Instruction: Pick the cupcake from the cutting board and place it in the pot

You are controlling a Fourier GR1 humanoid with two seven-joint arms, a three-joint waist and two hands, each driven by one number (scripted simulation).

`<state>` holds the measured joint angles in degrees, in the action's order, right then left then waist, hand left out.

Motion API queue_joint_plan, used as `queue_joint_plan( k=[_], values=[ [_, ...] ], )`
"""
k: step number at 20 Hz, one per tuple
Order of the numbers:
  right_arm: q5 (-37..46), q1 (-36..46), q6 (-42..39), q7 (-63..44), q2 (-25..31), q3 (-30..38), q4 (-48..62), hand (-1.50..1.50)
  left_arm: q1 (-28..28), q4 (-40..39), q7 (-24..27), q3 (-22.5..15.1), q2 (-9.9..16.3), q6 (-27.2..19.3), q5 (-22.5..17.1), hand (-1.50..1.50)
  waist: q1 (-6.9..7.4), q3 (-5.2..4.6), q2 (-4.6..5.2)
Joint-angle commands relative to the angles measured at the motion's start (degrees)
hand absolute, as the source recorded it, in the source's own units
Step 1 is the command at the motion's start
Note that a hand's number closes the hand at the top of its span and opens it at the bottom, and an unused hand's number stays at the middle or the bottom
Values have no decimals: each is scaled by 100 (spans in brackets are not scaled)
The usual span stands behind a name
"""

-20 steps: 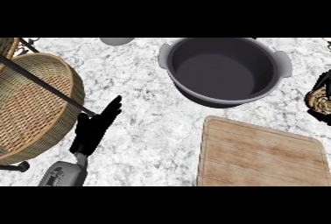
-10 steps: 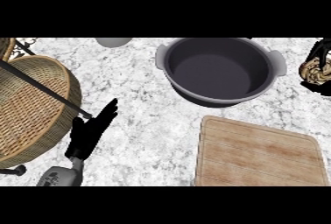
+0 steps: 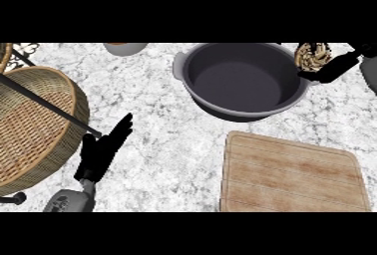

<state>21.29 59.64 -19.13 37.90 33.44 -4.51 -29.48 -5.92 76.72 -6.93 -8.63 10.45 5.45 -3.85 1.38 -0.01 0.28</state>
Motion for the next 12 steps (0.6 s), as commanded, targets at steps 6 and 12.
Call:
queue_joint_plan(
  k=[6,12],
  values=[
    [974,426,812,-615,-1019,-645,34,150,124,237,-142,-18,-113,-69,89,0,-12,1,-10],
    [2236,730,1895,-1322,-1227,-1482,245,150,-81,310,-322,84,23,91,-13,0,84,0,17]
  ],
)
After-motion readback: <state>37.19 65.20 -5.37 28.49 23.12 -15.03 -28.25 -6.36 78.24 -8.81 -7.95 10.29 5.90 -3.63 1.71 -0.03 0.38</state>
